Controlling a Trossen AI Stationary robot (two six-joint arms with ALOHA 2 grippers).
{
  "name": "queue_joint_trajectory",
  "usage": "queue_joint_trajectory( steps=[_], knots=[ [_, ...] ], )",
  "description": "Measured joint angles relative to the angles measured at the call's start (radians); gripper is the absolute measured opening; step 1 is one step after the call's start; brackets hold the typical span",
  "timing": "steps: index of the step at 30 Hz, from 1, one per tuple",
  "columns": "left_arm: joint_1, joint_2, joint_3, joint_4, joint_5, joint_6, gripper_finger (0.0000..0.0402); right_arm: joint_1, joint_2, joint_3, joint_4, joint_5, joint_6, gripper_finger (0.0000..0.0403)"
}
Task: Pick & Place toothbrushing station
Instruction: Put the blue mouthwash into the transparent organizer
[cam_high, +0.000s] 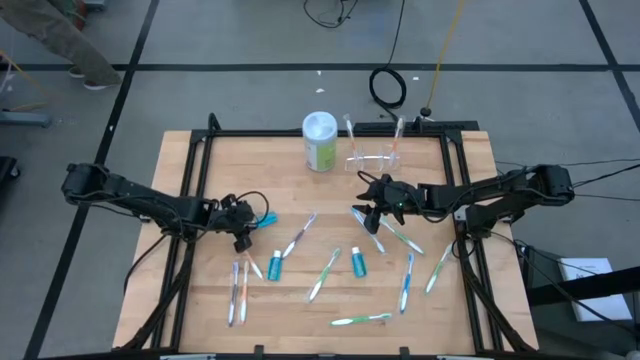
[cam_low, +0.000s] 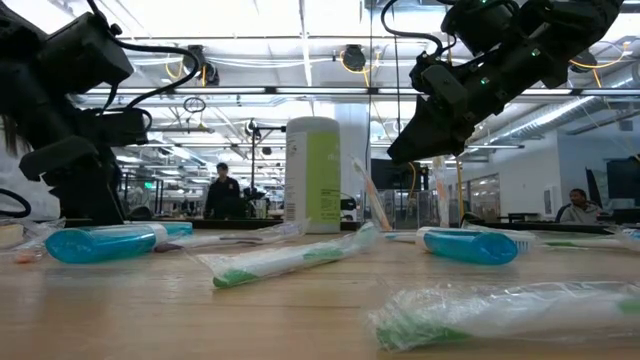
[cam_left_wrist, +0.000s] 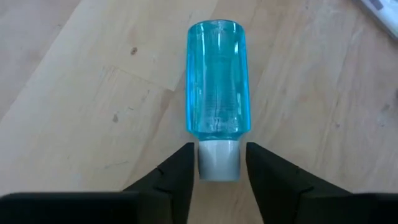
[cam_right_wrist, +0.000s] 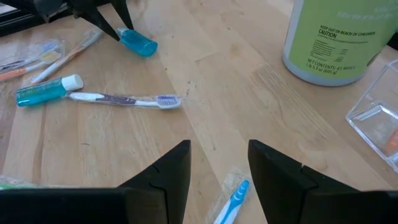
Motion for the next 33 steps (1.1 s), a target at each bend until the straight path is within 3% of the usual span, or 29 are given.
queue_joint_trajectory(
  steps=[6, 22, 27, 33],
  knots=[
    [0.000, 0.000, 0.001, 0.001, -0.002, -0.019, 0.0091, 0.000, 0.000, 0.000, 0.000, 0.000, 0.000, 0.0151],
    [0.000, -0.009, 0.049, 0.053, -0.005, 0.015, 0.0084, 0.000, 0.000, 0.000, 0.004, 0.001, -0.046, 0.0151],
    [0.000, -0.009, 0.142, 0.054, -0.009, 0.129, 0.0083, 0.000, 0.000, 0.000, 0.004, 0.001, -0.060, 0.0151],
    [0.006, -0.009, 0.266, 0.056, -0.047, 0.378, 0.0082, 0.000, 0.000, 0.000, 0.004, 0.001, -0.060, 0.0151]
  ],
)
